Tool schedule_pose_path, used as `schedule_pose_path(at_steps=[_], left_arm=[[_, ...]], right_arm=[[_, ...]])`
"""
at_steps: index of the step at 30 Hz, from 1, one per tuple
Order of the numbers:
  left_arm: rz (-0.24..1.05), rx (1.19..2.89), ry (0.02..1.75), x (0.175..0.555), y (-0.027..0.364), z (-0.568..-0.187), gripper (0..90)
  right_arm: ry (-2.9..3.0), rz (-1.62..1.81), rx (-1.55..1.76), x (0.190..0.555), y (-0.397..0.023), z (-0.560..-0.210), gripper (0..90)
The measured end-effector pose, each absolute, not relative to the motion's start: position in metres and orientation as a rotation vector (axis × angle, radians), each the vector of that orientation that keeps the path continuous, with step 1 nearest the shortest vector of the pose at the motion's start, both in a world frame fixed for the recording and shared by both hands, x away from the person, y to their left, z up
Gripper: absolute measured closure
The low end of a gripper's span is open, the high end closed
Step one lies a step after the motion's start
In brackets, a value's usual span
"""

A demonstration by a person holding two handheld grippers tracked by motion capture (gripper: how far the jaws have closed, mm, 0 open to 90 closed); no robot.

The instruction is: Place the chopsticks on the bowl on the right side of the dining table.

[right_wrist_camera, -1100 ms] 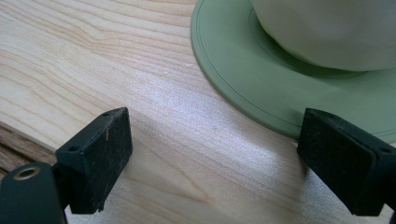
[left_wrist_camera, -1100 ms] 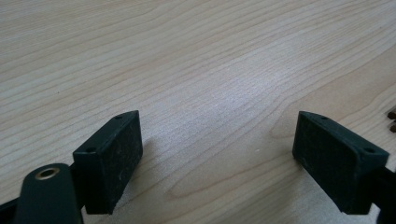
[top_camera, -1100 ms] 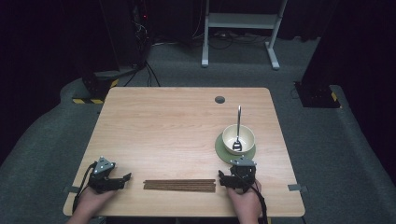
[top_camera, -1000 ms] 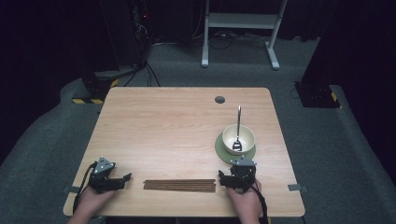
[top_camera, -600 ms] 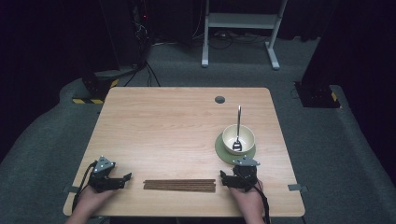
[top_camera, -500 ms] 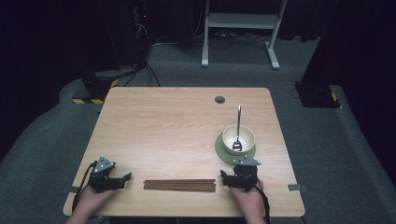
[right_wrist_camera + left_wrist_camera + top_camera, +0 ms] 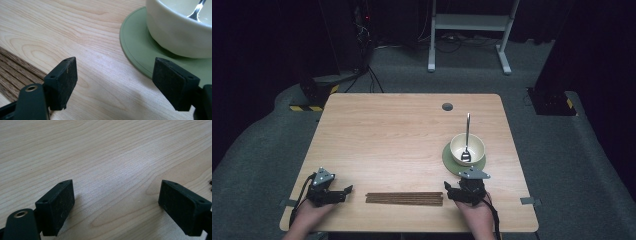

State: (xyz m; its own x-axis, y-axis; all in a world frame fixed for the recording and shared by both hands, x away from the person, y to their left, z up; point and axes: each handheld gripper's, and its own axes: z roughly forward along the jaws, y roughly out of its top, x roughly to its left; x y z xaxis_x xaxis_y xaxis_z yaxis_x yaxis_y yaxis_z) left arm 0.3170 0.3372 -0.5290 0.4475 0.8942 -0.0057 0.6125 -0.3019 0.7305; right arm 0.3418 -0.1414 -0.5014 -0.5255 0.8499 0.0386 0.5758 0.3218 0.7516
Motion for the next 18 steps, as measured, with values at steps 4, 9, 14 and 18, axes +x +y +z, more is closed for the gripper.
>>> schedule_pose_path(at_steps=[4,9,14,18], left_arm=[[0.543,2.029,1.263,0.317,0.337,-0.529,12.8],[0.551,2.025,1.279,0.317,0.336,-0.529,11.4],[0.545,2.026,1.278,0.318,0.336,-0.529,10.9],[0.544,2.026,1.278,0.318,0.336,-0.529,10.8]], right_arm=[[2.245,1.039,1.254,0.342,-0.137,-0.500,22.7],[2.268,1.077,1.261,0.346,-0.132,-0.501,25.2],[2.280,1.092,1.244,0.348,-0.123,-0.499,30.1],[2.304,1.114,1.217,0.346,-0.116,-0.499,33.8]])
